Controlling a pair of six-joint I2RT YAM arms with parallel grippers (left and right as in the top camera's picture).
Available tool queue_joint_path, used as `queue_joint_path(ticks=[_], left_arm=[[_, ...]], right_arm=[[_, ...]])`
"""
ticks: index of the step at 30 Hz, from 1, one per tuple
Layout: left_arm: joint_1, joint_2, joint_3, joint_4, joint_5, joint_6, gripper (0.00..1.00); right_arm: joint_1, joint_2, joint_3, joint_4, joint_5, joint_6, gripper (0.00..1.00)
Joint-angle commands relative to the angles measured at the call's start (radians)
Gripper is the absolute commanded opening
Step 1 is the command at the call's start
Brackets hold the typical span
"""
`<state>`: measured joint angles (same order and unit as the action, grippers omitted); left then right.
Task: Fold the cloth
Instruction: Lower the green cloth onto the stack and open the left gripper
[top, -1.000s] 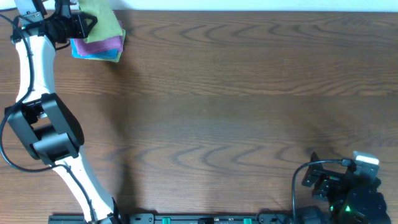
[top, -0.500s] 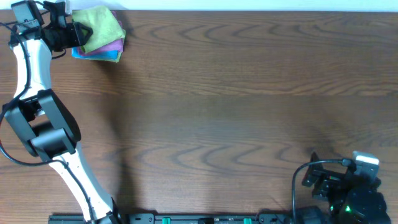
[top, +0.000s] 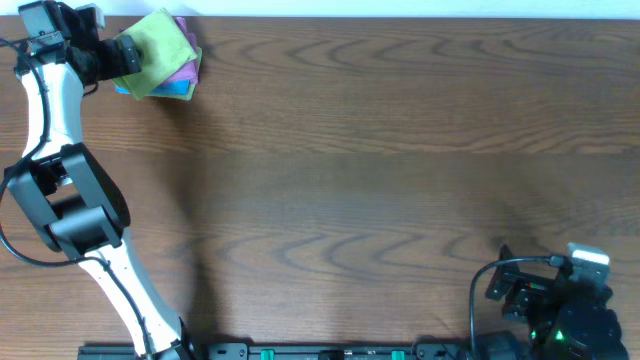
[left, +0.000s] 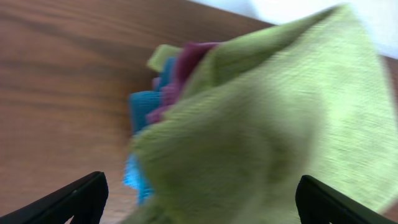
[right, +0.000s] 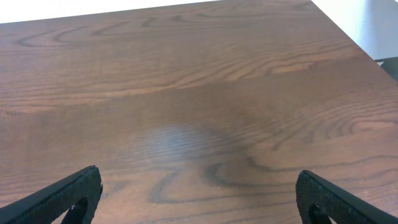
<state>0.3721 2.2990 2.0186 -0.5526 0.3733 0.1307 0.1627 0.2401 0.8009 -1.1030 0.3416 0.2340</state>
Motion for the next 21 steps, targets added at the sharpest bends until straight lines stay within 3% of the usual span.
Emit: queue_joint_path(ticks=[1, 21], left_arm=[[0.004, 0.016, 0.032, 0.001, -0.136, -0.059, 0.98], [0.005, -0.039, 0.156, 0.006, -0.339, -0.132, 0.95]], right_arm=[[-0.005, 0.001, -0.008, -0.001, 0.013, 0.008, 0.99], [-0.005, 0.001, -0.008, -0.001, 0.013, 0.008, 0.99]])
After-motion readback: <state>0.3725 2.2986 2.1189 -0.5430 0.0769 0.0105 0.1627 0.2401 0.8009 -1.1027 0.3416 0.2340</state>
